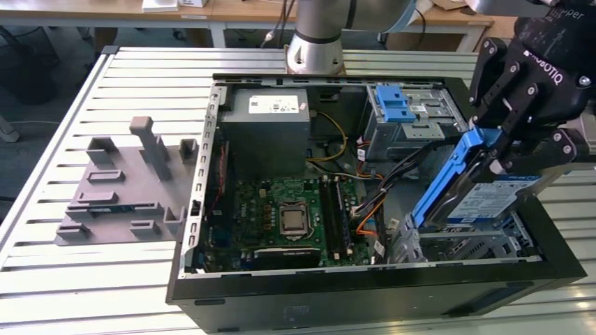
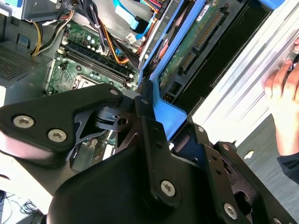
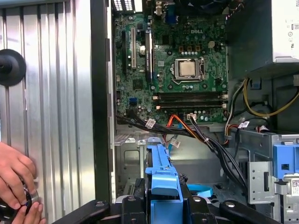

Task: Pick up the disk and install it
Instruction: 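Insert the disk into the insertion slot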

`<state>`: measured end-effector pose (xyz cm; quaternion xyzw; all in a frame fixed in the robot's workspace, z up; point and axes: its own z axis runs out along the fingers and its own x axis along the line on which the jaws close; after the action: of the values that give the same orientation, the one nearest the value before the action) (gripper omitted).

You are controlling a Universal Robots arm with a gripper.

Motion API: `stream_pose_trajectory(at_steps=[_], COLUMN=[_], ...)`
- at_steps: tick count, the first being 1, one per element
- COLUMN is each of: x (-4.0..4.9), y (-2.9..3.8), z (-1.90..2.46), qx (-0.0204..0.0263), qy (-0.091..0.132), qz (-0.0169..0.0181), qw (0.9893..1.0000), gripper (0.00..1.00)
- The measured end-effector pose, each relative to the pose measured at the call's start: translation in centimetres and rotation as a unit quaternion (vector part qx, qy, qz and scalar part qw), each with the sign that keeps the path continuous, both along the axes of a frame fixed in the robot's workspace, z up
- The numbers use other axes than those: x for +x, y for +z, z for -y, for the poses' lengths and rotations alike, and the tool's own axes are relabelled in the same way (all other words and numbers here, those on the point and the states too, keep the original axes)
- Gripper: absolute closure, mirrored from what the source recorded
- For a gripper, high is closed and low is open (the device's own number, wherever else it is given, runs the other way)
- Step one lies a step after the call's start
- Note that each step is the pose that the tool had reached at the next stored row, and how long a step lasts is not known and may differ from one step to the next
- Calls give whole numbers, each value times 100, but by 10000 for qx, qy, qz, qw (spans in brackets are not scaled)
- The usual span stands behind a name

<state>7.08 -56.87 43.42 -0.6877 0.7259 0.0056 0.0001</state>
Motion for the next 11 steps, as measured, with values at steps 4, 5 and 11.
stream_pose_trajectory(at_steps=[4,5,11], x=[0,0,0], y=[-53,-66,-154], z=[0,0,1], qx=[0,0,0], qy=[0,0,0], qz=[0,0,0], qw=[10000,10000,10000], gripper=[64,64,64])
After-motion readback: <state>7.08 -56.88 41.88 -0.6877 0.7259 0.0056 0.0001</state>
